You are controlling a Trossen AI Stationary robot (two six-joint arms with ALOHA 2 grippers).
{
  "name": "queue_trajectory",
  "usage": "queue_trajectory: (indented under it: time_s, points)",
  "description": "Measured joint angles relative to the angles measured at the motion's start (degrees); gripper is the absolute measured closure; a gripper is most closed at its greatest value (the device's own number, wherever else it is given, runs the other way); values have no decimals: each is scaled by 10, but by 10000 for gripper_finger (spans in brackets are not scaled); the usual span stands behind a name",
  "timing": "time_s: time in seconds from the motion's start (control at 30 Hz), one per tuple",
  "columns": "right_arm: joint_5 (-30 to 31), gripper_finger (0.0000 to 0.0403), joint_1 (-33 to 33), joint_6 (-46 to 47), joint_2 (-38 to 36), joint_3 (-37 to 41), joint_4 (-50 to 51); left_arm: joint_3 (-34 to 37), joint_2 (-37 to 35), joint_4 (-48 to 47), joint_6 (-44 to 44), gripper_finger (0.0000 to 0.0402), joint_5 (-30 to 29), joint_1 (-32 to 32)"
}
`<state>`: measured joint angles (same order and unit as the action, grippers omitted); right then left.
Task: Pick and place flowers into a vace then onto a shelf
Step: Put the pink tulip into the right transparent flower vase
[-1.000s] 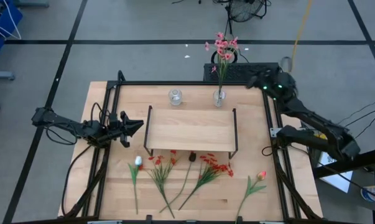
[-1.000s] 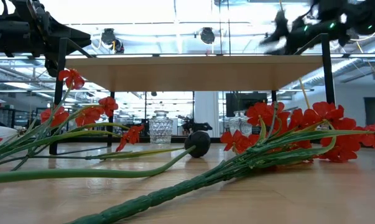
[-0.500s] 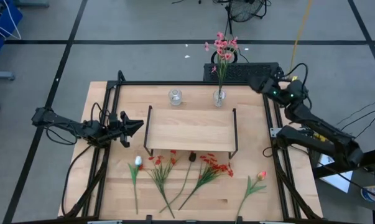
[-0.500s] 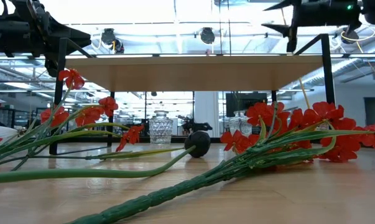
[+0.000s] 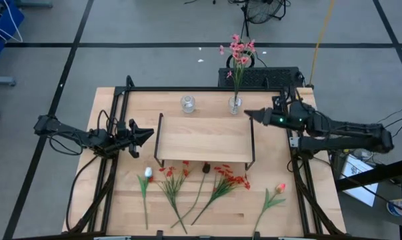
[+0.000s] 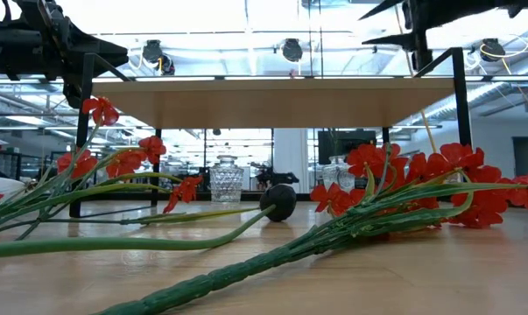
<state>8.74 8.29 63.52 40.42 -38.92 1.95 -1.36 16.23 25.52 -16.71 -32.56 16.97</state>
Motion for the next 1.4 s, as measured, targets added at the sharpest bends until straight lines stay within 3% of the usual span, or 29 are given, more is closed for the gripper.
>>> queue_trajectory:
  time_s: [0.43, 0.93, 1.03, 1.27, 1.4]
  points:
    - [-19, 252, -194, 161, 22, -38, 40, 0, 0, 0, 0, 344, 0, 0]
    - [-285, 257, -437, 599, 157, -38, 127, 0, 0, 0, 0, 344, 0, 0]
    - [-299, 257, -467, 686, 180, -38, 136, 0, 0, 0, 0, 344, 0, 0]
    - [-284, 257, -486, 713, 247, -38, 248, 0, 0, 0, 0, 344, 0, 0]
    - [-284, 258, -493, 713, 284, -26, 243, 0, 0, 0, 0, 344, 0, 0]
